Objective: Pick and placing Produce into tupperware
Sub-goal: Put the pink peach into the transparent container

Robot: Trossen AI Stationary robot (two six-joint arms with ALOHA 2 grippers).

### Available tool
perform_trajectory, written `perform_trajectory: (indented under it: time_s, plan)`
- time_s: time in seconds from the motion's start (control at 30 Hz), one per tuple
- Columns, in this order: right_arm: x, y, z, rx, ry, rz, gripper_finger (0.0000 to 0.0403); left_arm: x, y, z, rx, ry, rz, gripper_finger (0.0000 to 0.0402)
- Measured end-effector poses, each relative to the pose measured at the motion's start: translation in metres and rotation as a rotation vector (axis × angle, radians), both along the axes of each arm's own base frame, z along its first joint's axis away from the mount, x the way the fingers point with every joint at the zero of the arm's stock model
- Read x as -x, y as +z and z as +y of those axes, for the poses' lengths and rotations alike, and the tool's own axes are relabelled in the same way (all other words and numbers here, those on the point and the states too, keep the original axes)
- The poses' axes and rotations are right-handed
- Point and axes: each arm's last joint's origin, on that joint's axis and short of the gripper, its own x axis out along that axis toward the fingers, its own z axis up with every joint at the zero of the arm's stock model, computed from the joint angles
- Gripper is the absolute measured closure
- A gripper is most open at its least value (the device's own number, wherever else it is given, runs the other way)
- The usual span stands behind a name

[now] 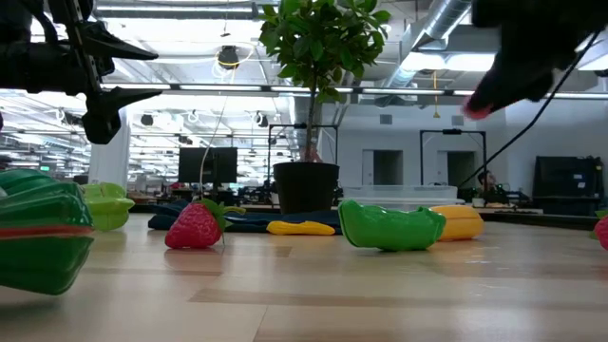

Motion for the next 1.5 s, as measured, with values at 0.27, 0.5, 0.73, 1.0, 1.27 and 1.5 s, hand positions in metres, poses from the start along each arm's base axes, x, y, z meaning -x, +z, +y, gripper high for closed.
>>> perform_trajectory:
  time_s: [0.27,0.5,0.73,1.0,1.27,1.5]
  plan:
    - [-0.021,-0.014,-0.042,0.185,-0.126,0.097,0.0293,0.0,0.0,0.0,-0.012,0.001,0.002,0.0198]
    - [-0.038,-0.034,-0.075,0.21,-0.254,0.185,0.0293,0.0,0.0,0.0,-0.013,0.002,0.002,0.0198]
    - [-0.051,-0.052,-0.095,0.157,-0.314,0.226,0.0293,0.0,0.0,0.001,-0.012,0.02,0.0,0.0198]
    - [-0.052,-0.048,-0.097,0.138,-0.298,0.206,0.0293,0.0,0.0,0.001,-0.011,0.029,0.0,0.0198]
    - [-0.05,-0.044,-0.106,0.141,-0.294,0.204,0.0293,0.0,0.001,0.002,-0.042,0.073,0.004,0.0198]
    - [-0.05,-0.044,-0.116,0.118,-0.324,0.209,0.0293,0.0,0.001,0.002,-0.047,0.074,0.004,0.0198]
